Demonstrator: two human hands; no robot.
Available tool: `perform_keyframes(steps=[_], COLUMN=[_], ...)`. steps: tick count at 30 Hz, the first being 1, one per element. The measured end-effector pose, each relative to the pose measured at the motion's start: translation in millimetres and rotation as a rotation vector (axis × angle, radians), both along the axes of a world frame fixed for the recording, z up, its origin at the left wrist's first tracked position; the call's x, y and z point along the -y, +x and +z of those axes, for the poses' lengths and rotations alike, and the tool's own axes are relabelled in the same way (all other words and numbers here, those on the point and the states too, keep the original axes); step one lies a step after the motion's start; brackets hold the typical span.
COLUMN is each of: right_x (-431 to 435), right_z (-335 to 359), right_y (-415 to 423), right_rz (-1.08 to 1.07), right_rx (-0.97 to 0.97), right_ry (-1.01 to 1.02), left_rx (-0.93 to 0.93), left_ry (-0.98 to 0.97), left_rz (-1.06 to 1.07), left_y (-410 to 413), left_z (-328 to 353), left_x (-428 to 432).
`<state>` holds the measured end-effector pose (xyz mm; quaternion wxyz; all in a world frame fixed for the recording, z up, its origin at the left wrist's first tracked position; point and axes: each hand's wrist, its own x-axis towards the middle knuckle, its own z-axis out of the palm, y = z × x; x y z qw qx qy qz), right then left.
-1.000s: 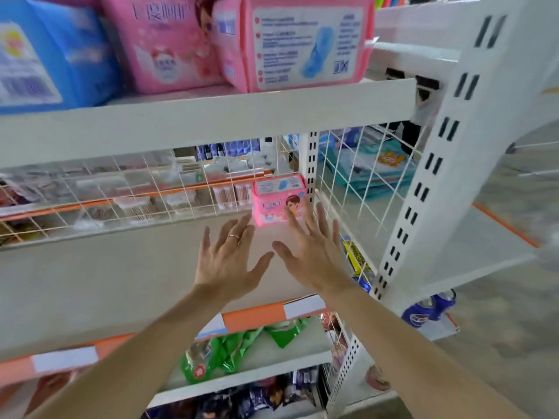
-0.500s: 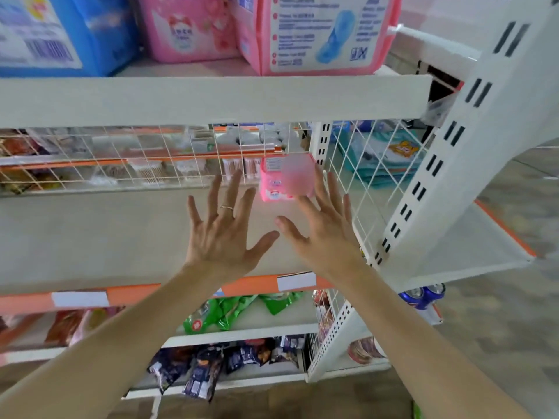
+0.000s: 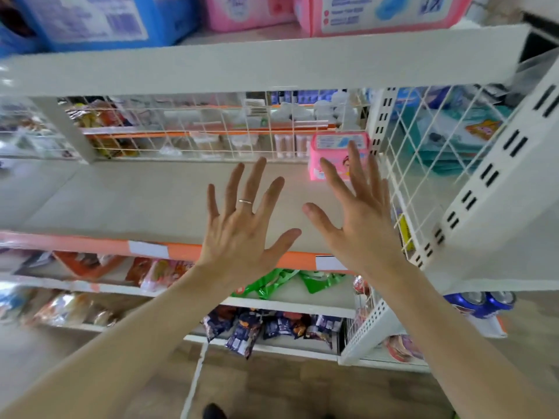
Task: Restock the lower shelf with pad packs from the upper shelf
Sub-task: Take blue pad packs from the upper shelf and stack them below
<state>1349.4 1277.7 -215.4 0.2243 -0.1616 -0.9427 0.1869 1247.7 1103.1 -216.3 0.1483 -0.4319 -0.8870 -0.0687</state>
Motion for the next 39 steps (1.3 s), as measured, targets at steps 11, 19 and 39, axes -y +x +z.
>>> perform_keyframes(steps=[11, 19, 39], right_x=[83.4, 194.6, 308.3], right_z=[38.1, 63.0, 144.9], right_y=[-18.0, -44.4, -88.5], right_rz=[0.075, 0.127, 0.071], right_rx=[-0.054, -0.126, -0.346], right_ry=[0.055, 0.103, 0.21], left_rx=[-0.057, -0.11, -0.253], left_ry=[0.159, 0.258, 0.486], left_rz=[-0.02, 0.007, -0.138], left_y=[-21.5, -50.5, -110.0], left_z=[35.2, 53.7, 121.8], left_x=[94.4, 213.1, 304.3])
